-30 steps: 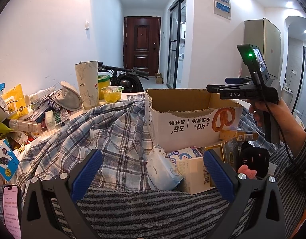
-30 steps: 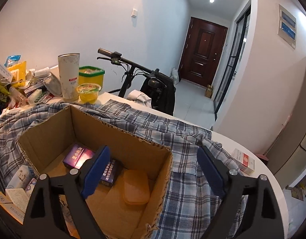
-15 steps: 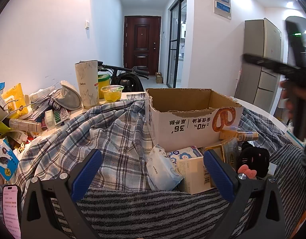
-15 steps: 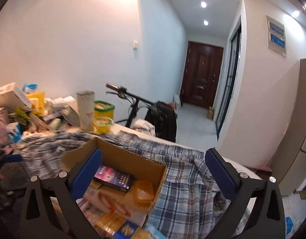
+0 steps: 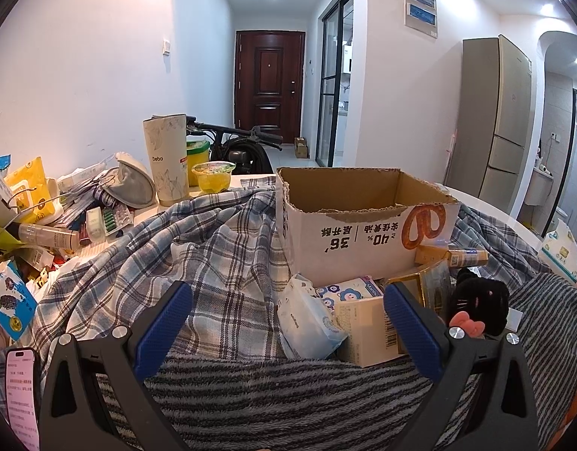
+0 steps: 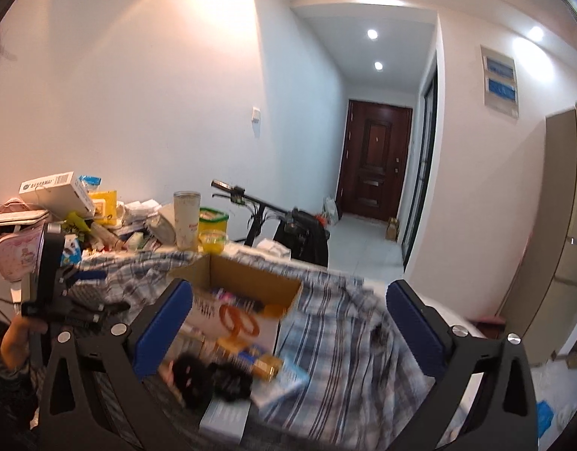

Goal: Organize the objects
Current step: 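Withdraw the right gripper from the cardboard box, then grasp the black fuzzy plush with the right gripper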

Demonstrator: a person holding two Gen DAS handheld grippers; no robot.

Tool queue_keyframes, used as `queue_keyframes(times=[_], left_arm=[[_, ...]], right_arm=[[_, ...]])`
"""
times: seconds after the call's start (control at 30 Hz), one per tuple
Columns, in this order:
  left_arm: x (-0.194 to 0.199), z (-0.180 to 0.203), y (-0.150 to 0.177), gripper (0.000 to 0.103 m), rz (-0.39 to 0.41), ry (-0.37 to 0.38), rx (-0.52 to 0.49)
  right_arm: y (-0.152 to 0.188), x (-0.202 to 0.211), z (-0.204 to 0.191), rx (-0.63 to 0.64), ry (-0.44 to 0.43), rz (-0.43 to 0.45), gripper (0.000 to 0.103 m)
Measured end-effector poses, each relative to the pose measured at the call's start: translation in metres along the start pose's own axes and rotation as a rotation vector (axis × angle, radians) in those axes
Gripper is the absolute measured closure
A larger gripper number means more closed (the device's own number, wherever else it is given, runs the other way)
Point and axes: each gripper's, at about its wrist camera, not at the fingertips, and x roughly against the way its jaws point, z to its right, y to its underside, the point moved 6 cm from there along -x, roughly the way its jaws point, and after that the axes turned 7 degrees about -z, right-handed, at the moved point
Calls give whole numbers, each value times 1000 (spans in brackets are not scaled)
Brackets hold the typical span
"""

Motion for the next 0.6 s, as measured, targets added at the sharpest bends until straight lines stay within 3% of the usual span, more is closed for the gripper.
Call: queue_keyframes(times=[0.17, 0.3, 0.37, 0.6], left_arm=[[-3, -2, 0, 0, -16, -2, 1], [-5, -2, 0, 0, -16, -1, 1], [-6, -2, 0, 0, -15, 0, 3], [-6, -2, 1, 0, -21, -1, 1]], right_arm=[[55, -29, 12, -121, -50, -2, 0], [90, -62, 5, -76, -60, -85, 0], [94, -72, -1, -64, -104, -137, 0], [96, -71, -17, -17, -215, -127, 0]])
